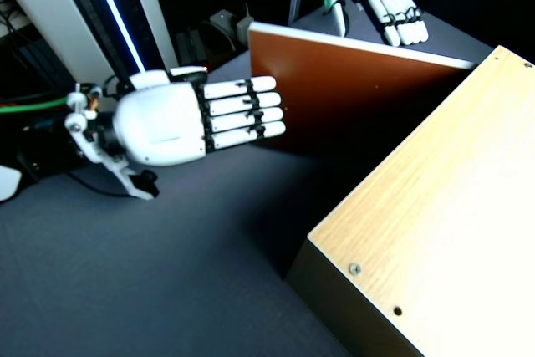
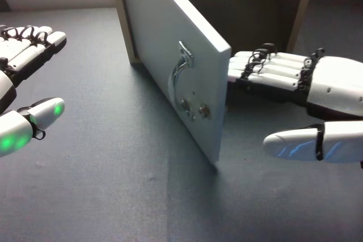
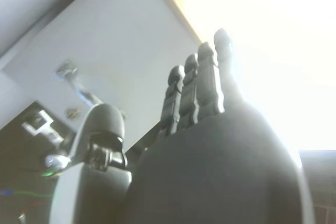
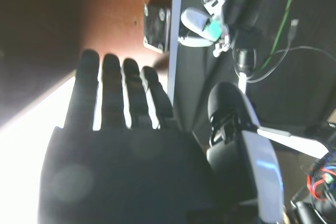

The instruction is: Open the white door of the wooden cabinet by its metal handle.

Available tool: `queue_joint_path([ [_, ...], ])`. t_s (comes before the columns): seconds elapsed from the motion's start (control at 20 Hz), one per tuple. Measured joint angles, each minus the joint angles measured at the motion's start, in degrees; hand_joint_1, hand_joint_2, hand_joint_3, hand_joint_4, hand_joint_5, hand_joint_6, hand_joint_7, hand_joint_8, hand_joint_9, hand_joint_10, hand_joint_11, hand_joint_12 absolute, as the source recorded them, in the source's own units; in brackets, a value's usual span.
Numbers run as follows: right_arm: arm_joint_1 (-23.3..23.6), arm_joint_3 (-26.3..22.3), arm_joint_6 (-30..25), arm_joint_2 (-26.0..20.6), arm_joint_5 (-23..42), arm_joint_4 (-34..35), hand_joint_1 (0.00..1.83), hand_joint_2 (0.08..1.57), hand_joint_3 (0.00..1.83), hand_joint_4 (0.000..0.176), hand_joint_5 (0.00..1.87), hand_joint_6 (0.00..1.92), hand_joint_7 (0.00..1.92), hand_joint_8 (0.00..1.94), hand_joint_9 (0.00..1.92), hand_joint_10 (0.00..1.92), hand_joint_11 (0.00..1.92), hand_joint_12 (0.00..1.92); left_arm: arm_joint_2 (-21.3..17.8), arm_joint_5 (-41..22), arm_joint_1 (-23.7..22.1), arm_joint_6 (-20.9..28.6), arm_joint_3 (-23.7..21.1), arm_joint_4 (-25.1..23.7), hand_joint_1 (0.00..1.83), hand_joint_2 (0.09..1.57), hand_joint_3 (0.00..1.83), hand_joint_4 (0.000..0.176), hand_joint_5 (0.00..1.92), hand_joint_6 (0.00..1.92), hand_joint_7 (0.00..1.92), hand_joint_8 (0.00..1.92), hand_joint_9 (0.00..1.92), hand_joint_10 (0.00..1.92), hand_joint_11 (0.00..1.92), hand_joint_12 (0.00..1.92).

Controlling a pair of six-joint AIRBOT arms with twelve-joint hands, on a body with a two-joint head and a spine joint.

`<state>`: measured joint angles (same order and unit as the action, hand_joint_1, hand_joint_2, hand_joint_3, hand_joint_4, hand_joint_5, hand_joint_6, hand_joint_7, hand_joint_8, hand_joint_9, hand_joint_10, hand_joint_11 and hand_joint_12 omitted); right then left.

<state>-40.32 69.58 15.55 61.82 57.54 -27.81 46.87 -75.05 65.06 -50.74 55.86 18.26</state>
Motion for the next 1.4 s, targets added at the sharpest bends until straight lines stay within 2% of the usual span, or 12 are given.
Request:
queue_joint_path([
  [0.15, 1.77, 0.59, -0.55, 1.86, -0.68, -1.55, 0.0, 1.38, 0.0, 0.0, 0.0, 0.0, 0.0, 0.0, 0.0, 0.0, 0.0, 0.0, 0.02, -0.17, 0.35, -0.04, -0.22, -0.68, 0.04, 1.38, 0.0, 0.0, 0.09, 0.01, 0.05, 0.01, 0.06, 0.0, 0.01, 0.25],
  [0.35, 3.39, 1.64, -1.25, 4.42, -1.31, -4.26, 0.0, 1.38, 0.0, 0.0, 0.0, 0.0, 0.0, 0.0, 0.0, 0.0, 0.0, 0.0, 0.02, -0.42, 0.35, -0.22, -0.22, 0.87, 0.08, 1.23, 0.0, 0.0, 0.09, 0.0, 0.03, 0.0, 0.02, 0.0, 0.0, 0.19],
  [0.4, 3.85, 1.9, -1.57, 4.98, -1.25, -4.81, 0.0, 1.39, 0.01, 0.0, 0.0, 0.0, 0.0, 0.0, 0.0, 0.0, 0.0, 0.0, 0.0, -0.48, 0.35, -0.24, -0.22, 0.81, 0.24, 1.28, 0.0, 0.0, 0.04, 0.0, 0.01, 0.0, 0.0, 0.0, 0.0, 0.04],
  [0.45, 4.48, 2.1, -1.99, 5.64, -1.66, -5.33, 0.0, 1.4, 0.01, 0.0, 0.0, 0.0, 0.0, 0.0, 0.0, 0.0, 0.0, 0.0, 0.02, -0.44, 0.35, -0.26, -0.22, 0.28, 0.22, 1.5, 0.03, 0.0, 0.01, 0.0, 0.0, 0.0, 0.0, 0.0, 0.0, 0.01],
  [0.5, 4.94, 2.19, -2.25, 6.08, -1.7, -5.53, 0.0, 1.4, 0.01, 0.0, 0.0, 0.0, 0.0, 0.0, 0.0, 0.0, 0.0, 0.0, 0.02, -0.39, 0.35, -0.24, -0.22, -0.04, 0.12, 1.53, 0.02, 0.0, 0.0, 0.0, 0.0, 0.0, 0.0, 0.0, 0.05, 0.03],
  [0.6, 5.86, 2.27, -2.36, 6.93, -1.9, -6.56, 0.0, 1.4, 0.01, 0.0, 0.0, 0.0, 0.0, 0.0, 0.0, 0.0, 0.0, 0.0, 0.04, -0.48, 0.35, -0.22, -0.22, 0.24, 0.19, 1.53, 0.0, 0.0, 0.01, 0.0, 0.0, 0.0, 0.0, 0.0, 0.01, 0.01],
  [0.65, 6.6, 2.43, -2.47, 7.52, -2.16, -7.48, 0.0, 1.41, 0.01, 0.0, 0.0, 0.0, 0.0, 0.0, 0.0, 0.0, 0.0, 0.0, 0.04, -0.39, 0.35, -0.22, -0.22, 0.61, 0.18, 1.49, 0.01, 0.0, 0.09, 0.0, 0.05, 0.0, 0.05, 0.0, 0.0, 0.33],
  [0.75, 7.37, 2.58, -2.56, 8.83, -2.34, -8.04, 0.0, 1.4, 0.01, 0.0, 0.0, 0.0, 0.0, 0.0, 0.0, 0.0, 0.0, 0.0, 0.04, -0.44, 0.35, -0.22, -0.22, 0.52, 0.27, 1.47, 0.0, 0.0, 0.14, 0.01, 0.1, 0.01, 0.07, 0.01, 0.0, 0.4],
  [0.9, 8.39, 2.58, -2.73, 10.49, -2.19, -9.05, 0.15, 1.38, 0.0, 0.0, 0.0, 0.0, 0.0, 0.0, 0.0, 0.0, 0.0, 0.0, 0.04, -0.39, 0.35, -0.22, -0.22, 0.44, 0.37, 1.46, 0.0, 0.0, 0.23, 0.01, 0.22, 0.01, 0.2, 0.01, 0.0, 0.7],
  [0.95, 8.74, 2.6, -2.75, 10.93, -2.32, -9.25, 0.23, 1.34, 0.0, 0.0, 0.0, 0.0, 0.0, 0.0, 0.0, 0.0, 0.0, 0.0, 0.04, -0.33, 0.35, -0.22, -0.2, 0.44, 0.4, 1.45, 0.0, 0.0, 0.22, 0.0, 0.2, 0.01, 0.18, 0.0, 0.0, 0.68],
  [1.2, 11.21, 2.6, -3.17, 13.14, -2.01, -11.15, 0.0, 1.38, 0.01, 0.0, 0.0, 0.0, 0.0, 0.0, 0.0, 0.0, 0.0, 0.0, 0.13, -0.39, 0.35, -0.24, -0.04, 0.42, 0.32, 1.47, 0.0, 0.0, 0.11, 0.0, 0.07, 0.0, 0.08, 0.0, 0.0, 0.44],
  [1.4, 11.39, 2.58, -3.37, 14.08, -1.86, -12.37, 0.41, 1.26, 0.0, 0.0, 0.0, 0.0, 0.0, 0.0, 0.0, 0.0, 0.0, 0.0, 0.96, -0.13, 0.22, -0.22, 0.37, 0.48, 0.31, 1.47, 0.0, 0.0, 0.11, 0.0, 0.09, 0.0, 0.1, 0.0, 0.0, 0.43],
])
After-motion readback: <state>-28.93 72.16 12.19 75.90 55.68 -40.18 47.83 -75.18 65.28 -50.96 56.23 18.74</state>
